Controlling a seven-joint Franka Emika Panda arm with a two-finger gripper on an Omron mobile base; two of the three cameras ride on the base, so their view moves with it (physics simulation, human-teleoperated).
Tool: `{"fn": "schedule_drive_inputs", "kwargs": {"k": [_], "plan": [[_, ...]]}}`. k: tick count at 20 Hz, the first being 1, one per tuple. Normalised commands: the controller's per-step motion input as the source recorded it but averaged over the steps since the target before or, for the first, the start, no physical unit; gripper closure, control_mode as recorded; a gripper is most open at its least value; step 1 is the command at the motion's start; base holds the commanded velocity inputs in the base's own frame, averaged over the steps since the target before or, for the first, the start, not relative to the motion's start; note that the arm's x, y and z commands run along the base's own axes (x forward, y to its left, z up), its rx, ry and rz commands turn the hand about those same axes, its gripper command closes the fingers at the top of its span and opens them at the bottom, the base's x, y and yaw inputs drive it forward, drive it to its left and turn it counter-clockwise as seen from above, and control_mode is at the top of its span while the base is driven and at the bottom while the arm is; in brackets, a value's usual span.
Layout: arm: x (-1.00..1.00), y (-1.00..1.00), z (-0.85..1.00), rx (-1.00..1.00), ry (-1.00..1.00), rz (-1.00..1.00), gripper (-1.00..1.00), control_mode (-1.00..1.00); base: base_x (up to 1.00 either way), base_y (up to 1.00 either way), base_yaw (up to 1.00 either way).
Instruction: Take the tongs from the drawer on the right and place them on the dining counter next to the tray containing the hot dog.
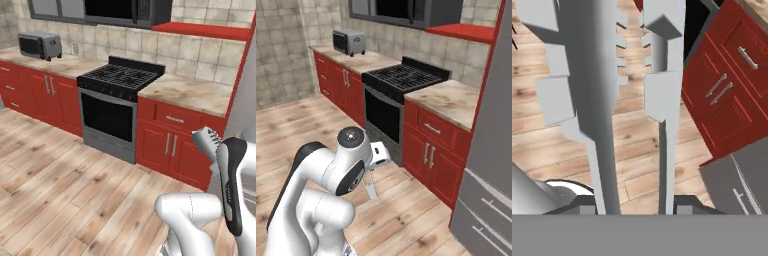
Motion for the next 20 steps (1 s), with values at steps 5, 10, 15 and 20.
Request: {"fn": "schedule_drive_inputs", "kwargs": {"k": [5, 10, 15, 20], "plan": [[0.0, 0.0, 0.0, 0.0, 0.0, 0.0, 1.0, 1.0, 0.95, -0.02, 0.66], [0.0, 0.0, 0.0, 0.0, 0.0, 0.0, 1.0, 1.0, 0.95, 0.01, 0.55], [0.0, 0.0, 0.0, 0.0, 0.0, 0.0, 1.0, 1.0, 1.0, 0.07, 0.2], [0.0, 0.0, 0.0, 0.0, 0.0, 0.0, 1.0, 1.0, 0.76, 0.0, 0.7]]}}
